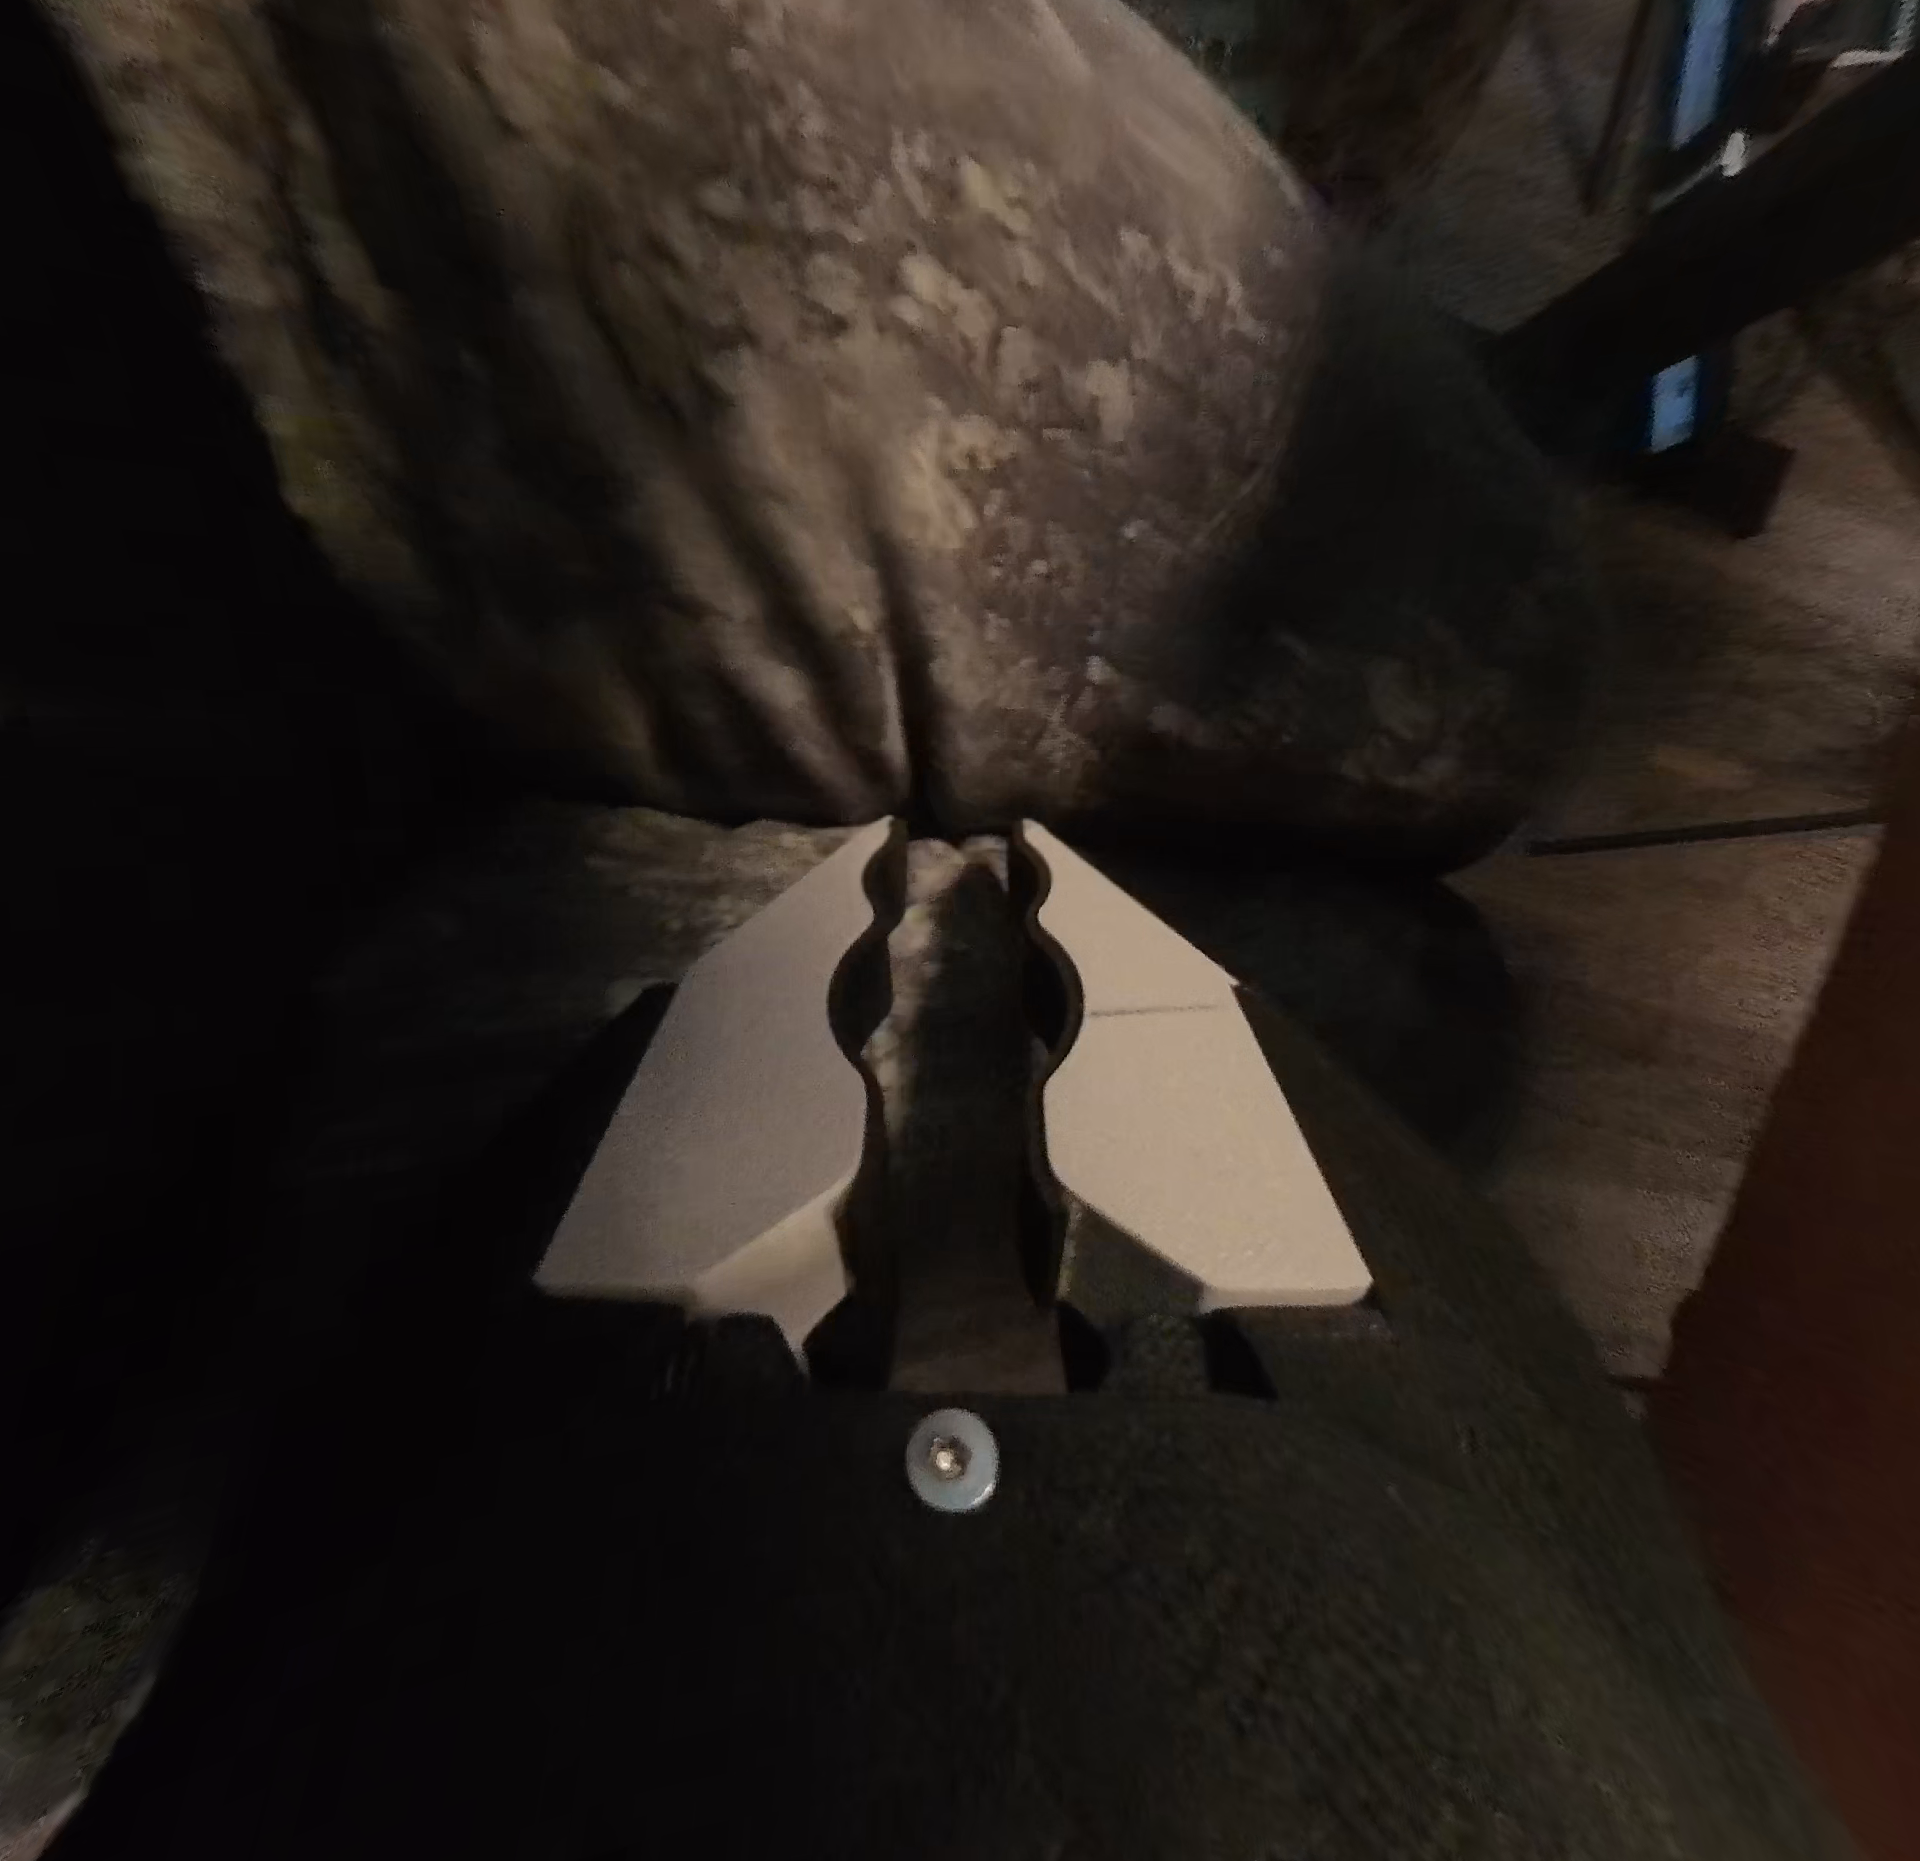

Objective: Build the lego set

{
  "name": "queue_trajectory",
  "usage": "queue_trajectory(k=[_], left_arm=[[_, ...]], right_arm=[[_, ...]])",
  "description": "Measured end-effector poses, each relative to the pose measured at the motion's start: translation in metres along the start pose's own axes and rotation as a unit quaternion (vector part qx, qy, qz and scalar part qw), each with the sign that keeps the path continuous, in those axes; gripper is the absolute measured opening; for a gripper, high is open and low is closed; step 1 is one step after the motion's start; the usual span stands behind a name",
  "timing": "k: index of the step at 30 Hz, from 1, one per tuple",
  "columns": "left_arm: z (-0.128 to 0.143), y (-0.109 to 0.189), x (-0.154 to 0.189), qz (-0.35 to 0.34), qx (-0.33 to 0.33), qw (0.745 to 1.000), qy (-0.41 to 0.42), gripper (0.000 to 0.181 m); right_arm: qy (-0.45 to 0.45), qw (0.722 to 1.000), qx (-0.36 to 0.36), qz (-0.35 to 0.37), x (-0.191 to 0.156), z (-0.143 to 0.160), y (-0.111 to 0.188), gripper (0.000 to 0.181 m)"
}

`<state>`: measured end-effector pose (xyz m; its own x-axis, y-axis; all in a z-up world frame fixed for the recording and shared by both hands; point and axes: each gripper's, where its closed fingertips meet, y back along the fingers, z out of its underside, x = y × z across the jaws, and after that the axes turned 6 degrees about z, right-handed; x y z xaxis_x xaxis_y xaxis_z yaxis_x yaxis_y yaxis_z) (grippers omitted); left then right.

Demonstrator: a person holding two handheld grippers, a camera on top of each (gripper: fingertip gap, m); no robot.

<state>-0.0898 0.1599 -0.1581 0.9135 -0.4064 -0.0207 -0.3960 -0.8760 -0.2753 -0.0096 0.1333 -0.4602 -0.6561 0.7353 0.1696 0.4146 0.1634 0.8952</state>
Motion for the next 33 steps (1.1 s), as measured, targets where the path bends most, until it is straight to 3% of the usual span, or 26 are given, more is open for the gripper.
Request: queue_trajectory(k=[8,16,22,27,33], left_arm=[[0.006,0.037,0.027,-0.012,-0.015,1.000,0.019,0.033],[-0.001,0.069,0.061,-0.014,-0.011,1.000,0.014,0.033],[-0.013,0.078,0.071,-0.012,-0.010,1.000,-0.017,0.033],[-0.022,0.091,0.063,-0.025,-0.002,0.999,-0.020,0.033],[-0.020,0.095,0.053,-0.029,0.006,1.000,-0.001,0.033]], right_arm=[[-0.017,0.985,-0.084,-0.151,-0.054,-0.006,-0.022,0.015],[0.038,0.971,-0.196,-0.134,-0.086,-0.008,-0.044,0.016],[0.021,0.978,-0.137,-0.157,-0.082,-0.015,-0.040,0.024],[0.031,0.976,-0.141,-0.164,-0.078,0.003,-0.036,0.027],[-0.003,0.976,-0.111,-0.185,-0.079,-0.003,-0.055,0.029]])
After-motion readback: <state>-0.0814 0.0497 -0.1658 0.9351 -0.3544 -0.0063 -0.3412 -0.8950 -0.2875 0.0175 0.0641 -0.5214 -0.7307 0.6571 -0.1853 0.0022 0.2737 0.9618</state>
